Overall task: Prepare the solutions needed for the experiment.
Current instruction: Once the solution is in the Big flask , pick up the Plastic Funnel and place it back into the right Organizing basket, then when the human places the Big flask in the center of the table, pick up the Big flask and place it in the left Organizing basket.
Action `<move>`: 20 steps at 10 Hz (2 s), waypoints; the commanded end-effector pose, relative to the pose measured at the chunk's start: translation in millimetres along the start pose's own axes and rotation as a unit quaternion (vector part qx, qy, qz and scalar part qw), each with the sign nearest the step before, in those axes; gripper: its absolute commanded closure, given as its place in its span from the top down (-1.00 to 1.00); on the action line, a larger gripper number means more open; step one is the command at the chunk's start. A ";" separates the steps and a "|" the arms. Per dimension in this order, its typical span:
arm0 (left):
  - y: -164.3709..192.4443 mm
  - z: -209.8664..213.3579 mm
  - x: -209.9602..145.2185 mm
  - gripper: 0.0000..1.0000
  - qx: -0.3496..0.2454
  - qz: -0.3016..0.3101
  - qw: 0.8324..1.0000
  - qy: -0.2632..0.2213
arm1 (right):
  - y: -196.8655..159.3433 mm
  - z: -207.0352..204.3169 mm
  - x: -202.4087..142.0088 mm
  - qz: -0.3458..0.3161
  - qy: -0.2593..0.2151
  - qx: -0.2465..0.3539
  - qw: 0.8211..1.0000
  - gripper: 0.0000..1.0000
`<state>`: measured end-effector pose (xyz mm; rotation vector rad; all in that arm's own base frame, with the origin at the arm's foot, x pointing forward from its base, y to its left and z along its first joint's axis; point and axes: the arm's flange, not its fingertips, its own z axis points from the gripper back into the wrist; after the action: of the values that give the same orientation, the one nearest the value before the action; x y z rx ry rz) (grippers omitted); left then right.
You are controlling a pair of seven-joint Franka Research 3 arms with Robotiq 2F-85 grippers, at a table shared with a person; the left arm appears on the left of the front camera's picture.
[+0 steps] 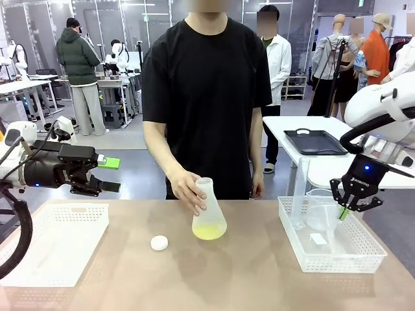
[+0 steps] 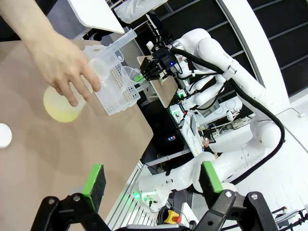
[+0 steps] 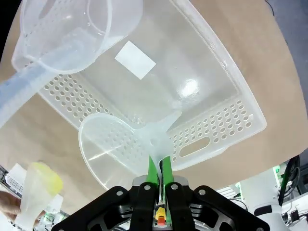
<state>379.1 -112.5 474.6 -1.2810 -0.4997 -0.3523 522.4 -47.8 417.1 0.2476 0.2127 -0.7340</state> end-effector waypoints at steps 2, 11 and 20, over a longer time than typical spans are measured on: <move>-1.9 -2.5 1.9 1.00 -0.011 0.009 1.000 -0.008 | 9.2 0.2 0.2 -0.024 0.004 0.001 1.000 -0.61; -1.9 -2.5 1.9 1.00 -0.011 0.009 1.000 -0.008 | 5.6 -7.8 0.1 -0.009 0.009 -0.002 1.000 0.13; -1.9 -2.5 1.9 1.00 -0.011 0.009 1.000 -0.008 | 5.6 -7.8 0.1 -0.009 0.009 -0.002 1.000 0.13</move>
<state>379.1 -112.5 474.6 -1.2810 -0.4997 -0.3523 525.9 -41.9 407.9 0.2474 0.2378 -0.7521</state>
